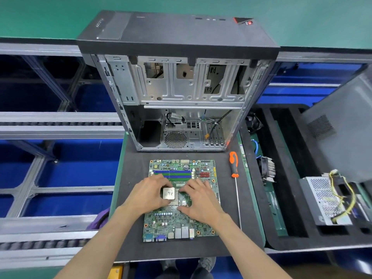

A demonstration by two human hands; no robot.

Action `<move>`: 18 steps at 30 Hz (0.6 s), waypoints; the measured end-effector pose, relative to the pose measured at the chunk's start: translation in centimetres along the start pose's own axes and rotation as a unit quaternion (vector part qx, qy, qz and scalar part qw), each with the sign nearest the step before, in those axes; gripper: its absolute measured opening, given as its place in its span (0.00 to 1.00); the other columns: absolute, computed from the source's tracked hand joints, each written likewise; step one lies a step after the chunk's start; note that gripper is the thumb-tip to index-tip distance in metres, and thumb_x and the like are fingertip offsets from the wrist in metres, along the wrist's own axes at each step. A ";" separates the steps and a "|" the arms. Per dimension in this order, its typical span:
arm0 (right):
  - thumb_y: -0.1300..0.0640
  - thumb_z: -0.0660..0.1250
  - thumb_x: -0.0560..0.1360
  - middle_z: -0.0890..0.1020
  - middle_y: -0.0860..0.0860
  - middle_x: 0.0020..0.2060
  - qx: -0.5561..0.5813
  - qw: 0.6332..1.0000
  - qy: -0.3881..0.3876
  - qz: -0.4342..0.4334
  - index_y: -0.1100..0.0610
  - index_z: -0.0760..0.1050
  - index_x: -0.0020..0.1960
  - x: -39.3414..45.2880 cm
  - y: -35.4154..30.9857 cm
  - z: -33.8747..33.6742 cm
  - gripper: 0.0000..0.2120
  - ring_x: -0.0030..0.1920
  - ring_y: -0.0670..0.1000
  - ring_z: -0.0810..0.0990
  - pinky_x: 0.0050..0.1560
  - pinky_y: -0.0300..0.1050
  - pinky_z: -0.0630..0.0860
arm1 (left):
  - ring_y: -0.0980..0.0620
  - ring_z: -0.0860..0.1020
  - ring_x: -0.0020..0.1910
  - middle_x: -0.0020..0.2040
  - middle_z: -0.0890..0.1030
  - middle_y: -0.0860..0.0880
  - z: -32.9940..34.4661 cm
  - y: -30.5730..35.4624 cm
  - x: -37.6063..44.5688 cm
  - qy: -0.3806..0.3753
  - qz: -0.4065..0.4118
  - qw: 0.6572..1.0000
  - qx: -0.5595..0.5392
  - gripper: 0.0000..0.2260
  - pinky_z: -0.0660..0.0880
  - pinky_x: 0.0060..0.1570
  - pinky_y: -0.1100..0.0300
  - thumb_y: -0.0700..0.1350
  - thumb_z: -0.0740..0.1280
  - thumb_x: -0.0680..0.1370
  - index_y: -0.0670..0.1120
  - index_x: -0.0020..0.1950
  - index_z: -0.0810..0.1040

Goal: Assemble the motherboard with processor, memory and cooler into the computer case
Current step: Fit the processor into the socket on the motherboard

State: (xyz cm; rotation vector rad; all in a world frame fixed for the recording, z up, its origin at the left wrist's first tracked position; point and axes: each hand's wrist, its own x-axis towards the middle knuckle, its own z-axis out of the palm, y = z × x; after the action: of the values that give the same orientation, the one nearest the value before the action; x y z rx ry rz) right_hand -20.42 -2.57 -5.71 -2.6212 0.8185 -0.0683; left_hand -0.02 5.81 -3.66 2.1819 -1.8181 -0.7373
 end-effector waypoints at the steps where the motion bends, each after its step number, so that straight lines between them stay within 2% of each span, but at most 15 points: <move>1: 0.37 0.68 0.69 0.76 0.46 0.54 -0.001 1.000 0.004 0.000 0.50 0.76 0.61 0.0 -0.1 0.0 0.26 0.57 0.51 0.72 0.56 0.50 0.67 | 0.58 0.76 0.52 0.52 0.77 0.62 0.0 0.0 0.0 -0.001 -0.002 1.000 0.001 0.19 0.75 0.46 0.58 0.57 0.74 0.67 0.59 0.57 0.78; 5: 0.37 0.65 0.70 0.77 0.45 0.52 0.002 1.000 0.010 0.002 0.50 0.77 0.60 -0.1 -0.1 0.0 0.24 0.55 0.48 0.73 0.55 0.49 0.66 | 0.59 0.76 0.52 0.52 0.76 0.63 0.0 0.0 0.0 -0.011 -0.008 1.000 0.006 0.19 0.76 0.47 0.58 0.57 0.73 0.67 0.60 0.58 0.77; 8: 0.38 0.58 0.76 0.79 0.42 0.51 0.053 0.998 0.014 0.030 0.49 0.76 0.59 0.3 -0.2 -0.5 0.20 0.53 0.45 0.74 0.57 0.49 0.66 | 0.59 0.76 0.52 0.52 0.76 0.62 0.0 0.1 0.0 -0.009 -0.009 1.000 0.010 0.19 0.74 0.46 0.60 0.57 0.73 0.68 0.59 0.58 0.78; 11: 0.42 0.56 0.82 0.83 0.43 0.49 0.107 0.992 0.030 0.064 0.50 0.78 0.57 1.2 -0.3 -1.1 0.16 0.50 0.45 0.78 0.58 0.50 0.68 | 0.58 0.76 0.51 0.51 0.76 0.62 0.0 0.3 -0.1 -0.005 -0.004 1.000 0.016 0.18 0.72 0.44 0.61 0.57 0.73 0.67 0.59 0.56 0.78; 15: 0.45 0.58 0.83 0.84 0.47 0.42 0.116 0.989 0.044 0.085 0.53 0.79 0.52 1.9 -0.5 -1.3 0.15 0.40 0.49 0.79 0.51 0.49 0.72 | 0.57 0.76 0.50 0.50 0.77 0.61 0.3 0.6 -0.3 0.004 -0.001 1.000 0.021 0.18 0.71 0.44 0.61 0.58 0.73 0.67 0.59 0.56 0.79; 18: 0.44 0.59 0.83 0.84 0.48 0.40 0.121 0.987 0.042 0.096 0.53 0.79 0.52 2.0 -0.5 -1.3 0.15 0.38 0.51 0.79 0.47 0.48 0.70 | 0.57 0.75 0.50 0.50 0.76 0.60 0.7 0.8 -0.5 0.004 0.001 1.000 0.018 0.19 0.71 0.47 0.61 0.58 0.74 0.67 0.58 0.57 0.80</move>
State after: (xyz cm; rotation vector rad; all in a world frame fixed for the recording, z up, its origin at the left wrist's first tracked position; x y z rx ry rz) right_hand -18.72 -3.82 -4.43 -2.3156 1.0186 -0.2114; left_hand -1.10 6.19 -3.81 2.2021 -1.8433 -0.7011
